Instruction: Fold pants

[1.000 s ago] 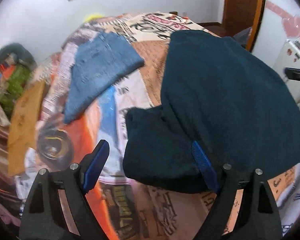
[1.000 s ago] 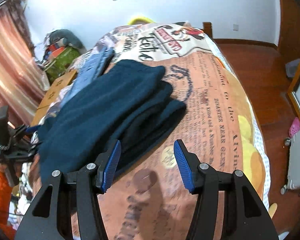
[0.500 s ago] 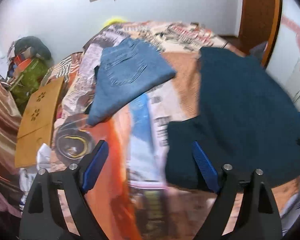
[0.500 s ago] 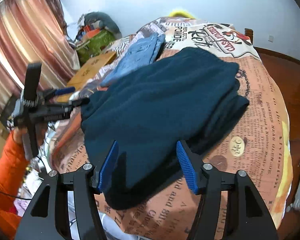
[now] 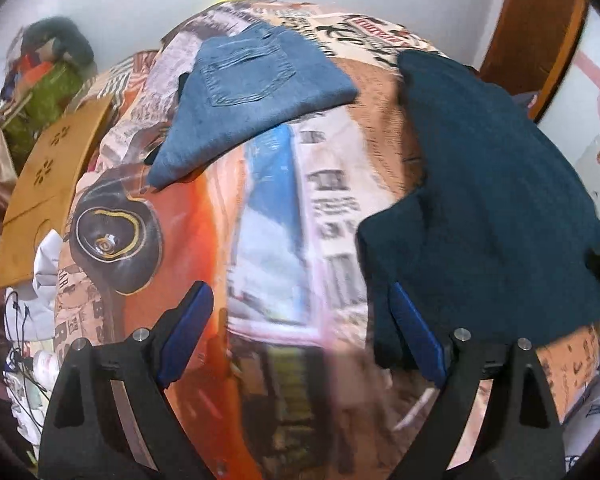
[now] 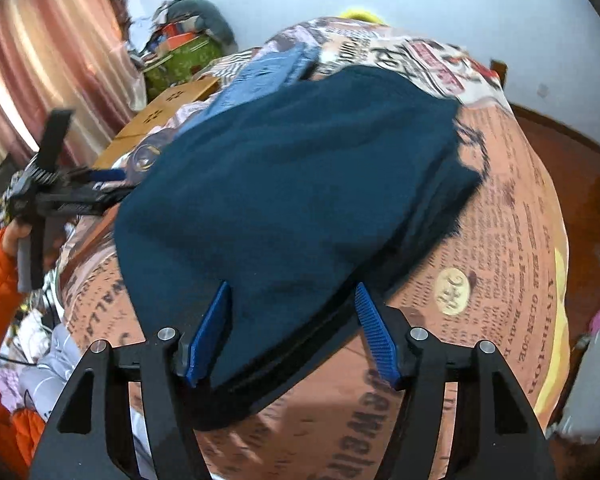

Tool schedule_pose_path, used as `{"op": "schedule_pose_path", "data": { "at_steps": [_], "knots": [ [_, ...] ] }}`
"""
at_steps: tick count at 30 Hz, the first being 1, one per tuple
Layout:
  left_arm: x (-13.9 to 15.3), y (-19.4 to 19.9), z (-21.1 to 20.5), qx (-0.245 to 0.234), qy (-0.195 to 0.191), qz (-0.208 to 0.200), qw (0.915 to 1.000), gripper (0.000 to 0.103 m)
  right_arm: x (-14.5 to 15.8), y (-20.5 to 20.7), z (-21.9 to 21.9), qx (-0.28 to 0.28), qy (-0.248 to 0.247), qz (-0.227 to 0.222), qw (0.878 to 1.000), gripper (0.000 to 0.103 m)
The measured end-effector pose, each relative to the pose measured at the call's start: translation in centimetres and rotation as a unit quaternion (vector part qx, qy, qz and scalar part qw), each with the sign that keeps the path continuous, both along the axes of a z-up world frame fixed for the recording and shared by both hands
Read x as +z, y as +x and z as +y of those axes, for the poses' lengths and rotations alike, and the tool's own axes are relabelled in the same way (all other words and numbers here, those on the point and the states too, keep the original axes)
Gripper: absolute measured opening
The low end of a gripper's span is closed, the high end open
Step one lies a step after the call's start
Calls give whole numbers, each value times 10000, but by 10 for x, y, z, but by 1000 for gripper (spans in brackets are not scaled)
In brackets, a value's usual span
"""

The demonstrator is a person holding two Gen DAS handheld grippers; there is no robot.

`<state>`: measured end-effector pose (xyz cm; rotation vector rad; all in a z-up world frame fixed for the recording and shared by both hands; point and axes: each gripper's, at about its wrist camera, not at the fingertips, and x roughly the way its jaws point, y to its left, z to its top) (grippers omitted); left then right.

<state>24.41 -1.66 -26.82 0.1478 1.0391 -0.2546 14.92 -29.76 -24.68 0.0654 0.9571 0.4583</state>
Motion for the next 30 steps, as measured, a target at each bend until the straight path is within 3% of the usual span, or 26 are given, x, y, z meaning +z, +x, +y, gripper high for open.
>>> {"op": "schedule_pose_path", "data": {
  "at_steps": [4, 8, 13, 19, 22, 25, 30],
  "knots": [
    [7, -16, -24, -240, -95, -101, 9996, 91, -8, 7, -27, -445, -77, 50, 9990, 60],
    [21, -22, -48, -331, 111, -463, 9983, 90, -12, 12, -46, -899, -374, 27, 9952, 60],
    [50, -6, -54, -130, 182, -857, 9961, 90, 10, 2, -56, -1068, -390, -257, 9932, 60],
    [74, 30, -78, -481, -135, -1014, 9936, 90, 37, 14, -68, -1170, -44, -699, 9907, 60],
    [67, 51, -100, -747, -136, -947, 9926, 90, 36, 34, -65, -1121, 61, -748, 9909, 60],
    [45, 71, -120, -954, 100, -760, 9925, 90, 23, 55, -57, -1000, 77, -621, 9930, 60],
    [4, 96, -127, -899, 342, -449, 9943, 91, -17, 82, -44, -733, -209, -63, 9971, 60]
  ]
}}
